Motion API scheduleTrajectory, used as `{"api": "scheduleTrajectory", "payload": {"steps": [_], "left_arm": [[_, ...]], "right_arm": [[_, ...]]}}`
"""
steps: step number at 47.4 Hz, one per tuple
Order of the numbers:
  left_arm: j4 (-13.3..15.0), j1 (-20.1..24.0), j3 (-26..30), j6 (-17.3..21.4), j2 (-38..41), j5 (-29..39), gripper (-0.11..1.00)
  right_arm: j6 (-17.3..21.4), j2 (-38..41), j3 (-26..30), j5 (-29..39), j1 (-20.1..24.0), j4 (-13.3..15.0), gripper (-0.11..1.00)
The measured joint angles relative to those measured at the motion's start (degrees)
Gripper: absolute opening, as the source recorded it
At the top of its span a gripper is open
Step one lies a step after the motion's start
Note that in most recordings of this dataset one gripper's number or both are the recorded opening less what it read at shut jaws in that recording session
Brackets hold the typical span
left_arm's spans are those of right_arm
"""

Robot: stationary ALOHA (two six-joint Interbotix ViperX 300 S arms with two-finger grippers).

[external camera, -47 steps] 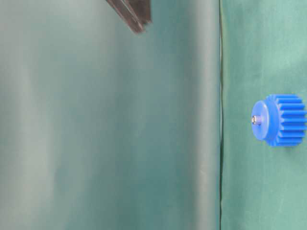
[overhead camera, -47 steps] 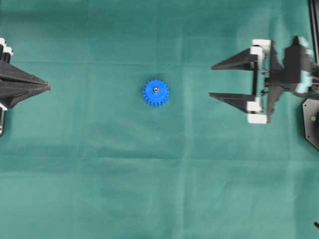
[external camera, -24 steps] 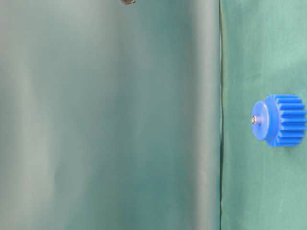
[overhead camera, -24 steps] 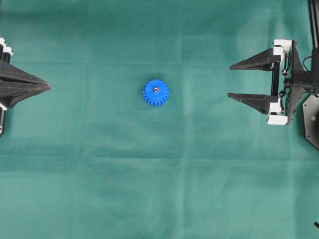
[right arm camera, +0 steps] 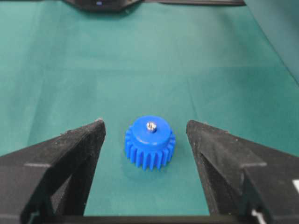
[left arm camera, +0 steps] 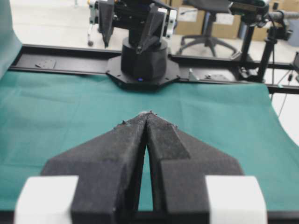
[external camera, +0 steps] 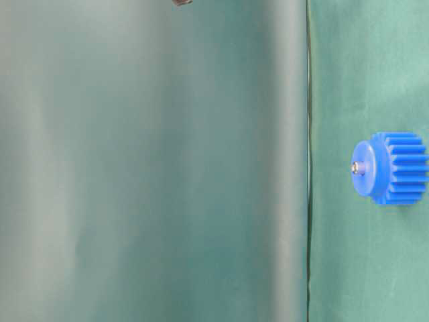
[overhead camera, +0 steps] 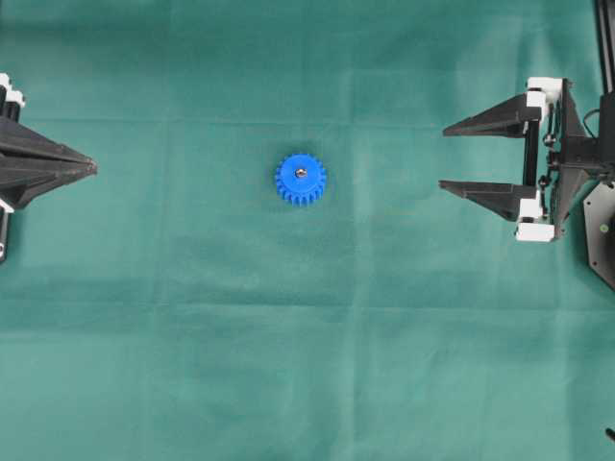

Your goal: Insert the shaft placed at a random location into the center hole of the small gear at another random location.

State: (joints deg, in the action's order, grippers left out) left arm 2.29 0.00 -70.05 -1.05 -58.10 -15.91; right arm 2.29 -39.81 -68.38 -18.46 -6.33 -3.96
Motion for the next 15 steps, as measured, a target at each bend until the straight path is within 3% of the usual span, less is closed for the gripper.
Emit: {"api": "scheduleTrajectory", "payload": {"steps": [15], "left_arm": [[0.0, 0.0, -0.2, 0.0, 0.0, 0.0, 0.00]], "right_arm": [[0.0, -0.4, -0.5, 0.2, 0.1, 0.0, 0.73]]}}
